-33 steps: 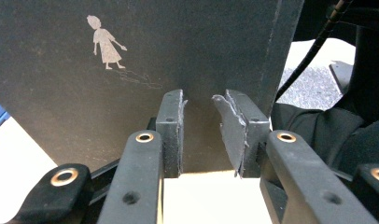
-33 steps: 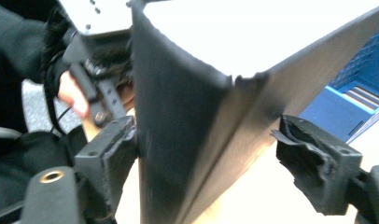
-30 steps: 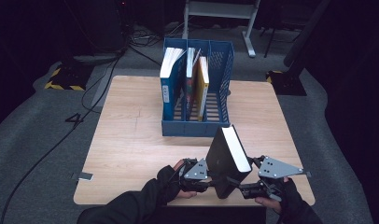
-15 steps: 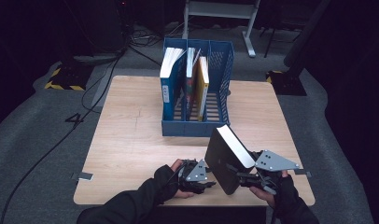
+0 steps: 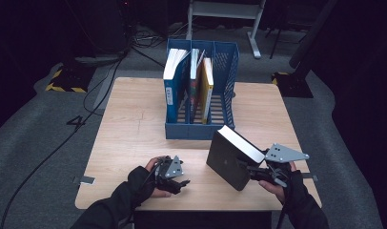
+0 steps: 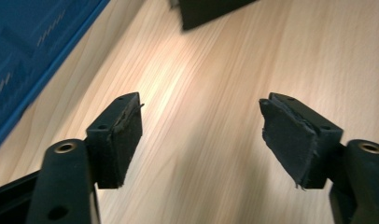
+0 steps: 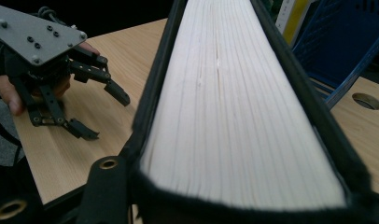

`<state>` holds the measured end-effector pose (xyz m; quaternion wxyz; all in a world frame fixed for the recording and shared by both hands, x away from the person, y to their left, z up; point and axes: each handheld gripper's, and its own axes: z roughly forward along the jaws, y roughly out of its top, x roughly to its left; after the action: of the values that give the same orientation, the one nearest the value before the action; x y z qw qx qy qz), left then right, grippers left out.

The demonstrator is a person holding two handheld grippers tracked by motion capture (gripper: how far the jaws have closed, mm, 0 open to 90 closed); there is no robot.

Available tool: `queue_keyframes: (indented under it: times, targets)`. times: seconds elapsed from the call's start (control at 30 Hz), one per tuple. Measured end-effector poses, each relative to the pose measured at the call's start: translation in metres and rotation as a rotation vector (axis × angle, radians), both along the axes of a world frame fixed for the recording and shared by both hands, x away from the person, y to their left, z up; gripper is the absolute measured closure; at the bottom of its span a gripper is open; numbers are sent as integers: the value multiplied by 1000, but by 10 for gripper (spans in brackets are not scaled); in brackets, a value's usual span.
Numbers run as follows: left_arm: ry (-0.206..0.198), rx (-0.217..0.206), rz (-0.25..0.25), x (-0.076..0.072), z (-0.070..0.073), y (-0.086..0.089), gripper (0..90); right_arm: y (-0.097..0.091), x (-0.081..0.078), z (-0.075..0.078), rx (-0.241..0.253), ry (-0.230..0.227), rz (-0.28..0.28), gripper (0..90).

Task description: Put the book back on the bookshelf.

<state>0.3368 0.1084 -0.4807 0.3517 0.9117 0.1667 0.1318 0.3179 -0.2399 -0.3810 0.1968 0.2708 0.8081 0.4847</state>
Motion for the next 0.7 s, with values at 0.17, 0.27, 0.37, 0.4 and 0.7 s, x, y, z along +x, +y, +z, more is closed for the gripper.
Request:
queue_keyframes:
  times: [0.17,0.27,0.37,0.4,0.7]
  targets:
    - [56,9,46,3,-7,20,237,6,8,-2,0,21,13,440]
    - [68,7,77,6,-9,30,230,5,13,0,0,37,4,471]
    - [109,-30,86,11,-10,36,241,4,18,3,18,52,19,495]
    - [103,-28,96,12,-11,37,240,5,20,4,16,52,27,499]
    - [110,-17,135,21,-17,45,252,16,26,24,-72,51,19,525]
